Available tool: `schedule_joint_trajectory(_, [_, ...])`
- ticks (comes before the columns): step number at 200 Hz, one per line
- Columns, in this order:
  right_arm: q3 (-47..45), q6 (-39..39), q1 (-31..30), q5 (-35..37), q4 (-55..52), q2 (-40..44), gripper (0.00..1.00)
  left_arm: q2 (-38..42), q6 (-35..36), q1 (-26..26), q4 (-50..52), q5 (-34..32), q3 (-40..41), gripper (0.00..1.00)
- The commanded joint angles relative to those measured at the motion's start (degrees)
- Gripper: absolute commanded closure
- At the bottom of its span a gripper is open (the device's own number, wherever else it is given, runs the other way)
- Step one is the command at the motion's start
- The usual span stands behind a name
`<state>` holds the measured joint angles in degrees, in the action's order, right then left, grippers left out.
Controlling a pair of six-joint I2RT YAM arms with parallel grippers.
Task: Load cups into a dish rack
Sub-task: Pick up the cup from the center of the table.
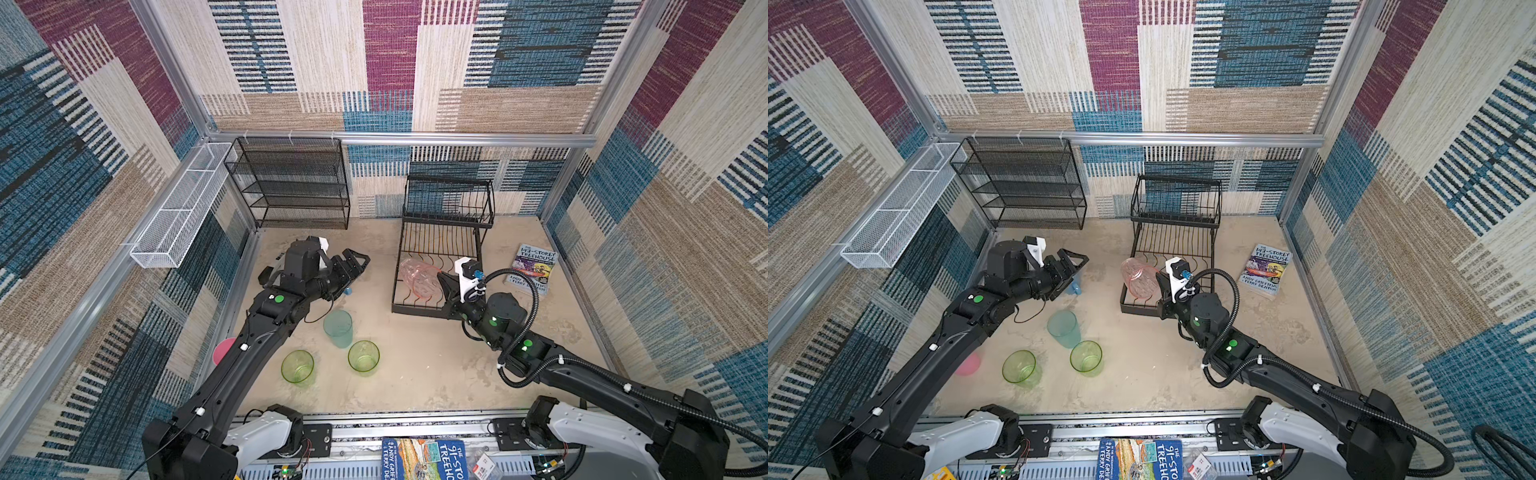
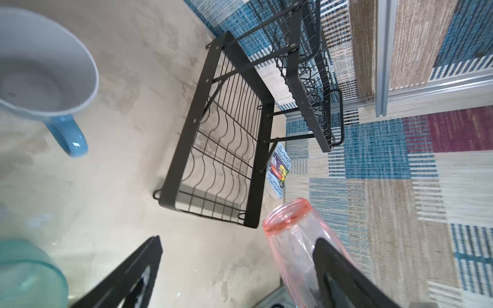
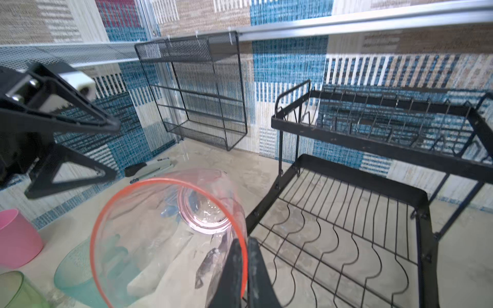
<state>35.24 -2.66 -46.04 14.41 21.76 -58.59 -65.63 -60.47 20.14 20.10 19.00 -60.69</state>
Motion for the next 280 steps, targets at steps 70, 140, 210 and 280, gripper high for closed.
schedule_joint_trajectory(70, [-1.4,0.6,1.7,-10.0,20.1,-5.2,1.0,0.1,-31.8,0.7,-26.9,8.8,9.2,0.08])
schedule_joint_trajectory(140, [0.7,-0.9,3.4,-14.9,21.0,-8.8,1.0,-2.5,-39.7,2.0,-37.7,8.8,10.3,0.1])
schedule_joint_trajectory(210, [5.1,-0.6,3.8,-18.0,20.8,-13.3,1.0,-5.5,-42.2,2.8,-43.5,9.7,10.3,0.14])
schedule_joint_trajectory(280, [7.7,-0.8,4.2,-20.8,18.9,-15.9,1.0,-6.0,-40.8,2.8,-43.0,9.3,10.5,0.18])
